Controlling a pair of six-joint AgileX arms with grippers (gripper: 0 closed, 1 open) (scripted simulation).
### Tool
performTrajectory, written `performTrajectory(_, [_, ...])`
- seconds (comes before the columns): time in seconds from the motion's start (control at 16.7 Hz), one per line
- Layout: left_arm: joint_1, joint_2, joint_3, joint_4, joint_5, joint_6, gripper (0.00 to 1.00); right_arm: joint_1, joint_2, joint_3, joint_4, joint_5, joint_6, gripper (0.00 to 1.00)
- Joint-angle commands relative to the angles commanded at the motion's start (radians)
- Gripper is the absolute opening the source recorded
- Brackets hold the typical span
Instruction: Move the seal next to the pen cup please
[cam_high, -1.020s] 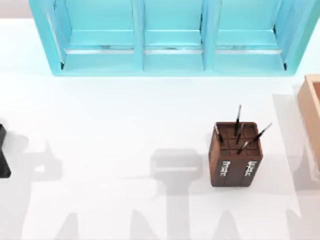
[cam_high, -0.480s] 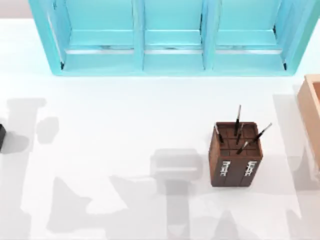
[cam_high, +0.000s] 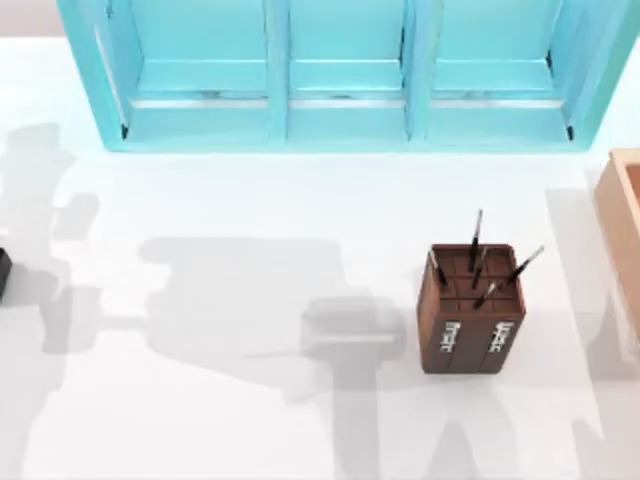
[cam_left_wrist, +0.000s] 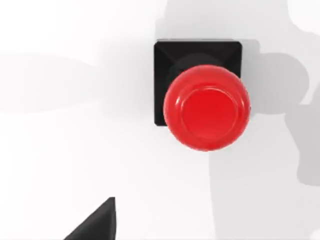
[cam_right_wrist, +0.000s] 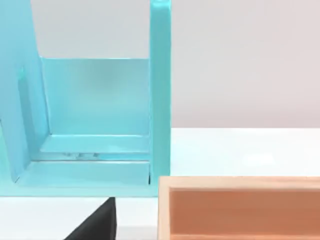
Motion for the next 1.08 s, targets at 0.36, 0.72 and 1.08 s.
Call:
performTrajectory(0.36, [0.018,0.184,0.186,-0.123,0.001,0.020,1.00,0.000,0.000,0.000,0.000,0.000,0.000,1.00])
performTrajectory(0.72, [0.014,0.185,0.168,-0.104,0.001,0.018,1.00,0.000,0.000,0.000,0.000,0.000,0.000,1.00])
performTrajectory(1.08, [0.019,0.229,-0.030,0.151,0.001,0.022,1.00,0.000,0.000,0.000,0.000,0.000,0.000,1.00])
